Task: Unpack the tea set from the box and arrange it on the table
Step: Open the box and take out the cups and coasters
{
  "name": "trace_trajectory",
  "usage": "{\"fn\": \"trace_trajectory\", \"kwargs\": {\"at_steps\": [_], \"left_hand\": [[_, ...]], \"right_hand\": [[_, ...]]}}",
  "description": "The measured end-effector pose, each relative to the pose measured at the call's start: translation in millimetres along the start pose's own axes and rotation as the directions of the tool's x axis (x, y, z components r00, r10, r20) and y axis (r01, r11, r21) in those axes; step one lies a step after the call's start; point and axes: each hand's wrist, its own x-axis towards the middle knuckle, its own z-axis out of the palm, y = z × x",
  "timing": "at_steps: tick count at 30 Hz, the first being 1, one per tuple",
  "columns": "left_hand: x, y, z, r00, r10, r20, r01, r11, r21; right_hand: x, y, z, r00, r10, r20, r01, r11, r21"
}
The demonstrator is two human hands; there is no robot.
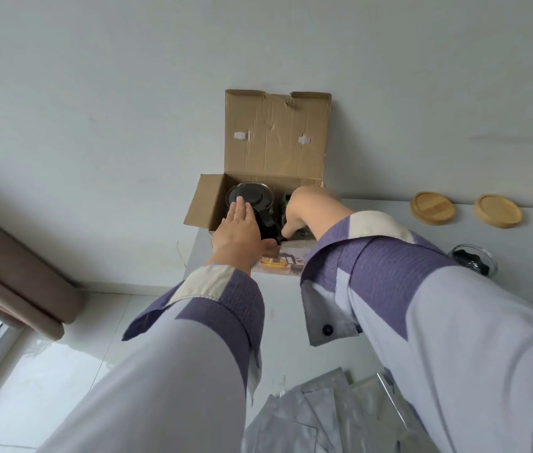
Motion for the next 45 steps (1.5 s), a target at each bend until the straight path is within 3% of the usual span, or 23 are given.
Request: {"fn": "trace_trajectory", "kwargs": {"at_steps": [2,5,7,10,13,19,30,33,40,45], "left_hand": [[0,1,-1,1.000,-0.008,0.003,0.008,1.000,-0.010],[-2,2,0,1.000,-0.015,-0.004,0.015,1.000,-0.011],[-2,2,1,1.000,-0.018,-0.003,0.018,1.000,-0.017],[-1,1,0,1.000,-0.028,0.000,0.028,1.000,-0.014],[1,1,-1,0.999,-0.035,0.005,0.035,0.999,-0.015],[0,1,-1,0.999,-0.031,0.006,0.031,1.000,0.003],[-8,4,2,1.000,-0.021,-0.023,0.022,1.000,0.006],[-16,18,0,0.995,-0.005,-0.100,0.009,0.999,0.041],[-36,121,9,0.941,0.235,-0.241,-0.233,0.972,0.039],[-63,190,55,0.930,0.348,-0.118,-0.353,0.935,-0.020]], "right_hand": [[-6,10,-7,0.996,-0.024,-0.081,0.027,0.999,0.040],[-8,33,-11,0.990,-0.043,-0.131,0.084,0.941,0.327],[-4,44,-8,0.988,-0.012,-0.153,0.098,0.813,0.574],[-1,52,4,0.966,0.050,-0.255,0.181,0.574,0.799],[0,54,19,0.927,0.136,-0.350,0.283,0.360,0.889],[-5,52,47,0.871,0.278,-0.405,0.360,0.199,0.911],[-18,76,66,0.865,0.318,-0.388,0.344,0.189,0.920],[-24,95,72,0.861,0.326,-0.390,0.341,0.200,0.919],[-44,171,105,0.845,0.414,-0.338,0.271,0.215,0.938],[-64,232,147,0.818,0.509,-0.268,0.189,0.203,0.961]]}}
